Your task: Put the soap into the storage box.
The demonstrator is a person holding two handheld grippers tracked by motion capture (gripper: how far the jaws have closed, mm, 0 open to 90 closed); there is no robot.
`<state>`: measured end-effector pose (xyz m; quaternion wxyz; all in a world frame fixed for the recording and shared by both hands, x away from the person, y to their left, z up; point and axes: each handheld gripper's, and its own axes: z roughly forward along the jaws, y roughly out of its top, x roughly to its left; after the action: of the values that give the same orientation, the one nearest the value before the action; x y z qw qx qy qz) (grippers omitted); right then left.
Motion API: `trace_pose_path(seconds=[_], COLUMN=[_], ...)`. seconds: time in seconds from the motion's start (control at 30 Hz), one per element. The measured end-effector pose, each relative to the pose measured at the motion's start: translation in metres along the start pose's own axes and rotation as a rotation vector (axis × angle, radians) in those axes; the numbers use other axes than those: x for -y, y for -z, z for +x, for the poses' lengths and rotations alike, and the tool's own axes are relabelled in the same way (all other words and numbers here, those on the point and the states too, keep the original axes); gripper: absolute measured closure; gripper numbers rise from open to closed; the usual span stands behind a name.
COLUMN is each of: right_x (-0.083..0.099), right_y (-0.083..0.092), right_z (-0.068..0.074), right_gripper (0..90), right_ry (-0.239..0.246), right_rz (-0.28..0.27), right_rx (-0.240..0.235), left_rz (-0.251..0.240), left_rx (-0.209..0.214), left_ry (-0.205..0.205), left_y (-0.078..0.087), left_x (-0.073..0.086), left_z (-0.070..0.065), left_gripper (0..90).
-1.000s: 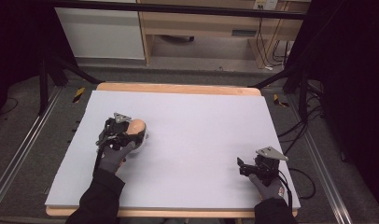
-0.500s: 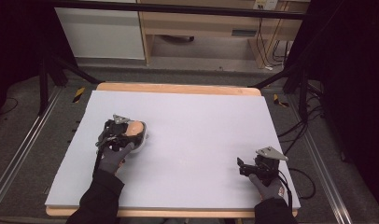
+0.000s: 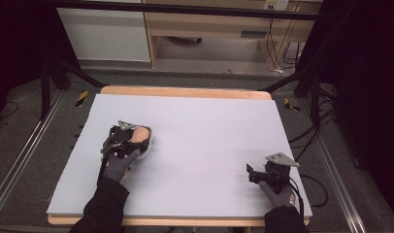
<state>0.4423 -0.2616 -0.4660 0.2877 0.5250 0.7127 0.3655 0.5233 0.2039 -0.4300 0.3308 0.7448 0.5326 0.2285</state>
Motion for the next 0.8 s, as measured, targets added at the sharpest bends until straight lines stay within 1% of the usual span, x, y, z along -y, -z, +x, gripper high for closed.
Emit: trace_pose_path(seconds=[0.1, 0.2, 0.27, 0.37, 0.47, 0.53, 0.6, 0.67, 0.8], right_x=[0.0000, 0.0000, -0.0001, 0.0000, 0.0000, -0.0001, -0.0001, -0.0001, 0.0000], right_y=[0.0001, 0.0000, 0.0001, 0.0002, 0.0001, 0.0001, 0.0002, 0.0003, 0.0001], right_z=[0.0000, -0.0001, -0.0002, 0.0000, 0.0000, 0.0000, 0.0000, 0.0000, -0.0002], right_gripper=[6.1, 6.1, 6.1, 6.1, 6.0, 6.0, 6.0, 6.0, 6.0], right_ry=[0.001, 0.002, 0.001, 0.001, 0.002, 0.001, 0.000, 0.000, 0.002], right_rz=[0.000, 0.000, 0.000, 0.000, 0.000, -0.001, -0.001, -0.001, 0.000], right_rx=[0.000, 0.001, 0.000, 0.001, 0.001, 0.000, 0.000, 0.001, 0.002], left_rz=[-0.007, -0.011, -0.017, -0.020, -0.018, -0.017, -0.017, -0.025, -0.039], left_rx=[0.012, 0.005, -0.015, -0.014, -0.001, 0.005, 0.010, 0.007, 0.030], left_ry=[0.006, -0.002, -0.004, 0.000, 0.010, 0.008, 0.002, -0.007, -0.015], left_y=[-0.0011, -0.0014, -0.0008, -0.0003, 0.0004, 0.0008, 0.0010, 0.0022, 0.0077], left_x=[0.0014, 0.0017, 0.0017, 0.0020, 0.0022, 0.0023, 0.0023, 0.0025, 0.0032], left_z=[-0.0005, -0.0024, -0.0028, -0.0015, 0.0003, 0.0007, 0.0004, -0.0003, -0.0009], left_gripper=[31.7, 31.8, 30.9, 30.7, 29.8, 28.9, 27.2, 25.4, 24.4])
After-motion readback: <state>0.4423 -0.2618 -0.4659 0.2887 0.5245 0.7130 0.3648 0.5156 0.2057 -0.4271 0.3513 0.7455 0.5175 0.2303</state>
